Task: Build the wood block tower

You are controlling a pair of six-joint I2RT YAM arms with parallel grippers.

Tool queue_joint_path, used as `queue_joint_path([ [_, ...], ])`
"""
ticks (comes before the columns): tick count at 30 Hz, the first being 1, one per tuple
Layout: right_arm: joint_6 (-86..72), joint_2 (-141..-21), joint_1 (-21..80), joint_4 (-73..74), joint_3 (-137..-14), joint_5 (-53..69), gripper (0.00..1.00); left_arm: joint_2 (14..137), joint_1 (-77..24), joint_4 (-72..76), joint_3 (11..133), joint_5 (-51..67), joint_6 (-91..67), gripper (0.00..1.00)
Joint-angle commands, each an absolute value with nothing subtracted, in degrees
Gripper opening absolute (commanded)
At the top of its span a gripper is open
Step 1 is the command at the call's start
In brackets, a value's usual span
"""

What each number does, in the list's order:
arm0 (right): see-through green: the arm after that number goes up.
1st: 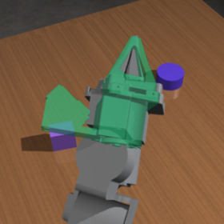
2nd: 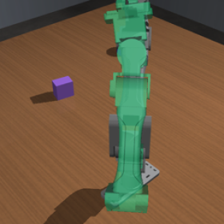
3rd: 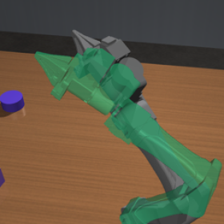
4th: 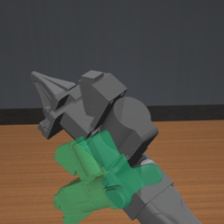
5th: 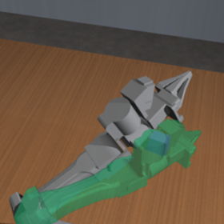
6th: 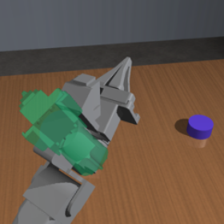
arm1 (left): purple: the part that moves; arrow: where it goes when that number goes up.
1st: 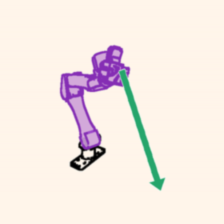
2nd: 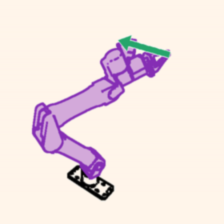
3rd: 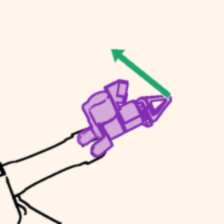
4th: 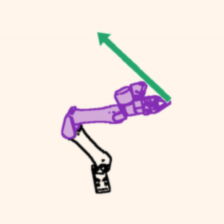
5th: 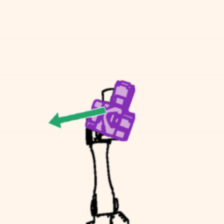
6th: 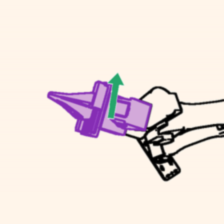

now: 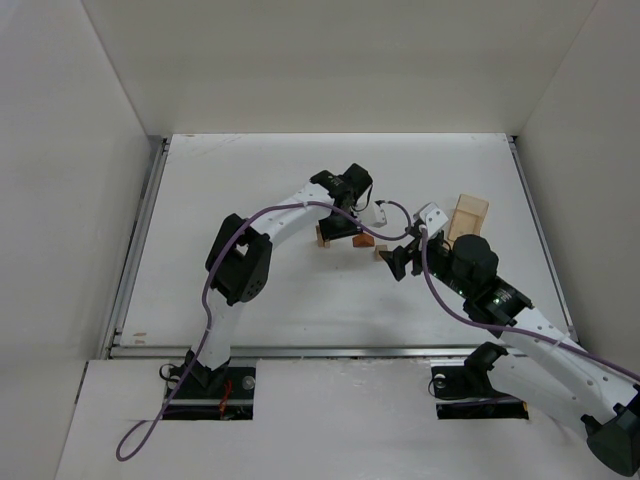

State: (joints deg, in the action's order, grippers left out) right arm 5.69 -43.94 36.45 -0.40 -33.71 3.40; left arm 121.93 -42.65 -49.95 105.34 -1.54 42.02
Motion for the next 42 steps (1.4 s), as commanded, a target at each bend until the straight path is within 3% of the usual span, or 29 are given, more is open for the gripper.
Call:
queue_joint_path([
  [1,5.0,-43.7,36.7,-2.5,-33.8,3.5,0.86,121.6,-42.6,-50.9,105.0,-1.0,42.7,0.34],
  [10,5.0,-44.2,36.7,-2.5,-33.8,3.5,0.86,121.6,-42.6,-50.9,106.1,-1.0,42.7,0.43],
  [42,5.0,-46.8,36.7,-2.5,-33.8,4.0,0.86,121.1,-42.1,-54.8,114.1,1.2,41.1,0.52],
])
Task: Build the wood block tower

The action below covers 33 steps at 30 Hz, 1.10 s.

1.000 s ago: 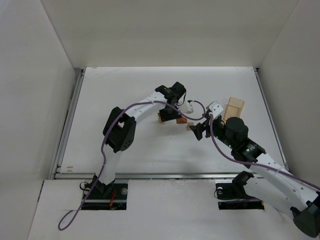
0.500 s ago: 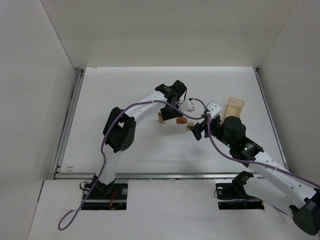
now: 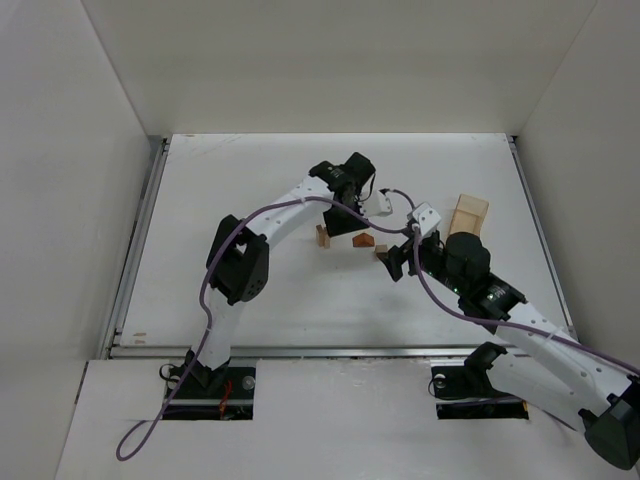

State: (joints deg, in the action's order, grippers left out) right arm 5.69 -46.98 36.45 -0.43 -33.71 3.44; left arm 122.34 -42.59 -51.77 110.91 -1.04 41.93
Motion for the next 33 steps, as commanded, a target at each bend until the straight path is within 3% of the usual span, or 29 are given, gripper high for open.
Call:
queue_joint_path([
  [1,5.0,-46.8,36.7,-2.5,-33.8,4.0,0.86,120.2,-41.5,-55.5,114.1,2.6,41.0,0.53],
  [10,5.0,-48.0,36.7,-3.6,-33.8,4.6,0.86,118.1,-37.6,-56.0,111.6,6.2,38.8,0.64],
  [25,4.5,-48.0,36.7,-3.6,-33.3,5.1,0.86,120.2,-36.4,-58.3,111.6,13.8,38.3,0.64],
  [33,4.5,-48.0,36.7,-3.1,-33.3,5.1,0.86,120.8,-36.4,-57.7,110.6,11.6,38.8,0.64],
])
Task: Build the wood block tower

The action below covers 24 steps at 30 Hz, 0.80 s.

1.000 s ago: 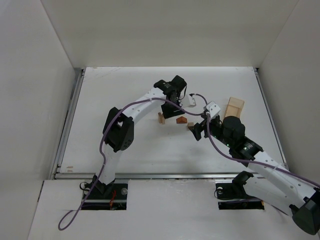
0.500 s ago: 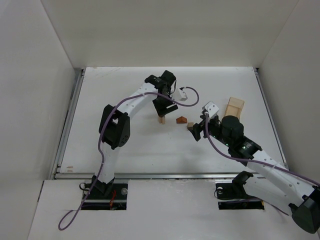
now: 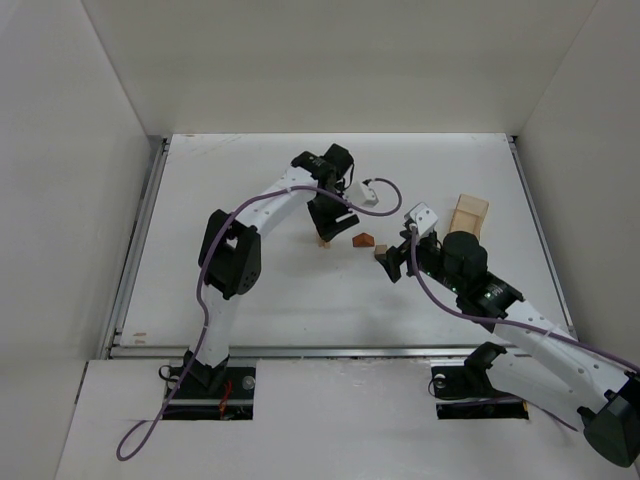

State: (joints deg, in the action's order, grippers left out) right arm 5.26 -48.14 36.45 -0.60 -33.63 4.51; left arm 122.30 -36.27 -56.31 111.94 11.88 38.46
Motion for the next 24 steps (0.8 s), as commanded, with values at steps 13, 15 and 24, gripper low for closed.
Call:
queue_joint_path([
  [13,4.5,-48.5,36.7,-3.1,-33.3,5.1,0.86,122.5,-36.4,-55.6,110.0,8.3,38.8,0.64],
  [15,4.5,-48.5,36.7,-3.1,-33.3,5.1,0.86,122.5,-36.4,-55.6,110.0,8.3,38.8,0.63],
  [24,4.5,-49.1,36.7,-3.1,-33.8,5.1,0.86,123.6,-36.4,-56.7,110.0,10.1,38.8,0.58],
])
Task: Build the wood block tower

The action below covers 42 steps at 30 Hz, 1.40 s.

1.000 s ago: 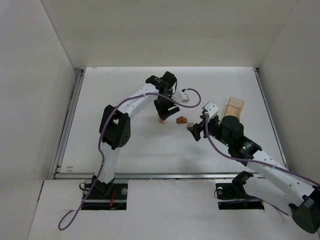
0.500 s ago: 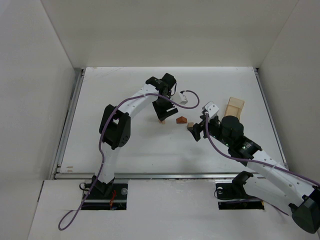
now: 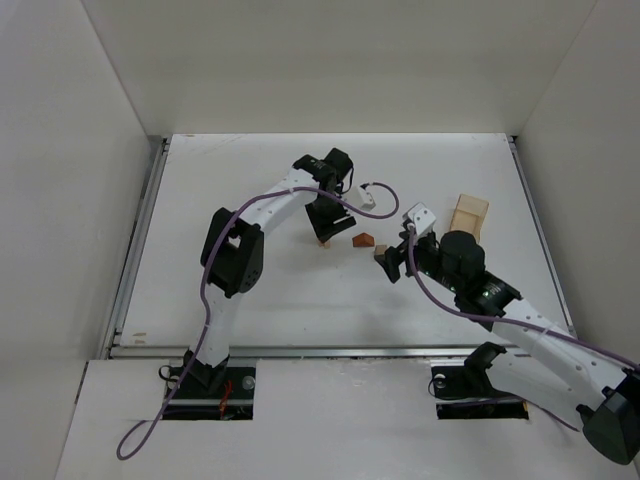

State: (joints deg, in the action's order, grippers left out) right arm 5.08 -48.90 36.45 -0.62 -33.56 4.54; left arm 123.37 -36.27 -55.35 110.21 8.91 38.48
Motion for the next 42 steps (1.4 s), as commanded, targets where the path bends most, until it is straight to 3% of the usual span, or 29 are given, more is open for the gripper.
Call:
queue_joint_path([
  [1,4.5,-49.1,36.7,-3.1,-33.8,5.1,0.86,123.6,-36.4,-56.7,110.0,10.1,38.8,0.57],
  [7,4.5,-49.7,36.7,-3.1,-33.8,5.1,0.86,123.6,-36.4,-57.3,110.0,9.1,39.4,0.49],
  [10,4.5,-49.7,36.7,-3.1,-33.8,5.1,0.86,123.6,-36.4,-57.3,110.0,8.5,39.9,0.41],
  [21,4.5,-50.2,36.7,-3.1,-34.4,5.1,0.86,123.0,-36.4,-57.3,110.0,7.5,41.0,0.33],
  [42,4.5,-50.2,36.7,-3.1,-34.4,4.6,0.86,121.3,-36.4,-59.5,110.6,10.5,46.8,0.30],
])
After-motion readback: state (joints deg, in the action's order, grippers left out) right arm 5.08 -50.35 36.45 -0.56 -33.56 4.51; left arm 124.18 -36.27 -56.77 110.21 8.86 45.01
